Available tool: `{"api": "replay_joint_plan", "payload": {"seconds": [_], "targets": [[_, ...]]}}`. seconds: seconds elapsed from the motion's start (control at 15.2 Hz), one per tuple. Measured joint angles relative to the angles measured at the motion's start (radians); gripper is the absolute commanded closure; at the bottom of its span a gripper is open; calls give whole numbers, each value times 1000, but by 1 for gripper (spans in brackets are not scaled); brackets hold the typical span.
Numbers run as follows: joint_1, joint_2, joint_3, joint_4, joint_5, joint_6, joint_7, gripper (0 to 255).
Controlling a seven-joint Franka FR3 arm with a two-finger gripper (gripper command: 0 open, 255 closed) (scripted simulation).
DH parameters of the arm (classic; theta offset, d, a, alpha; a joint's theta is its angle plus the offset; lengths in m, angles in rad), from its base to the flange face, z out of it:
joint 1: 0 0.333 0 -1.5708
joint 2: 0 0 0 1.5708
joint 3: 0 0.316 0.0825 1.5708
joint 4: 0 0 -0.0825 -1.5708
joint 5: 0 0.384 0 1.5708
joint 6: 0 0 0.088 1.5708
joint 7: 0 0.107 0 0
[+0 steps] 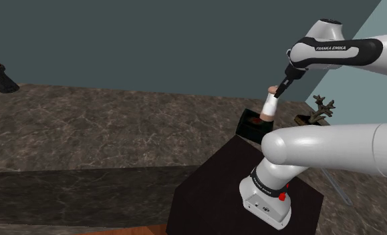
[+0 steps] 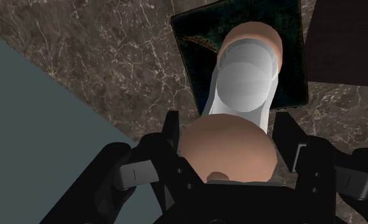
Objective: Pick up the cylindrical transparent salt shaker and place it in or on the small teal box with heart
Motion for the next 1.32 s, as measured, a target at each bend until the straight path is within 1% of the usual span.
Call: {"api": "replay_joint_plan", "payload": {"seconds": [0.46,0.86,0.92,1.32], "targets": [[-10,36,-36,-69,-34,103,11,255],[-10,42,-40,-73,-37,115,12,255],[-9,42,-40,-73,-37,115,12,0],[-9,42,-40,-73,-37,115,12,0]]}}
